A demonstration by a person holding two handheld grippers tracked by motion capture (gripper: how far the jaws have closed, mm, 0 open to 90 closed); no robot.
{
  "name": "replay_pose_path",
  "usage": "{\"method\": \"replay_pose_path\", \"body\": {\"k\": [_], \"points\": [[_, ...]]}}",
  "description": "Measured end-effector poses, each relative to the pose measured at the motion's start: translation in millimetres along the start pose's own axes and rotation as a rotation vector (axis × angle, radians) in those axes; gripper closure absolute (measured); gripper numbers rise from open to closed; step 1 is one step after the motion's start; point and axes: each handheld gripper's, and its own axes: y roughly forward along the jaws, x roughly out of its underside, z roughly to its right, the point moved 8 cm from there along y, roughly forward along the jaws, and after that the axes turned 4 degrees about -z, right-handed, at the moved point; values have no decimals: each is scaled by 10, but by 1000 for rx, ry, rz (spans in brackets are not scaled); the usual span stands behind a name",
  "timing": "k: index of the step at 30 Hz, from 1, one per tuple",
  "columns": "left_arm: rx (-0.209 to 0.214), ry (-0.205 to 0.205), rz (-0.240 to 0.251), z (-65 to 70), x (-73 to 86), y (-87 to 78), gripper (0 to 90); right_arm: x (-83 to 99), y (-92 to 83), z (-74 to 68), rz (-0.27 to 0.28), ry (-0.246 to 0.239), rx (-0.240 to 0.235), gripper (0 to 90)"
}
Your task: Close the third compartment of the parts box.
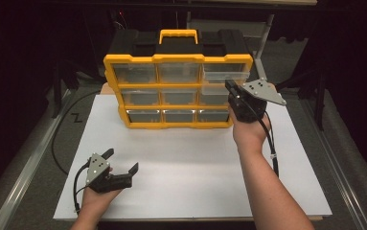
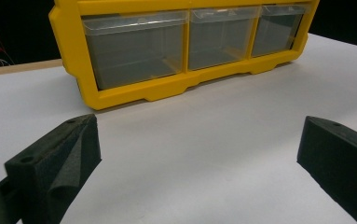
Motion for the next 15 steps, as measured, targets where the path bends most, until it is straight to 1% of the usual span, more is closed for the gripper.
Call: {"method": "replay_pose_path", "body": {"k": [15], "points": [[6, 3, -11, 6, 14, 12, 3, -30, 172, 53, -15, -1, 27, 900]]}}
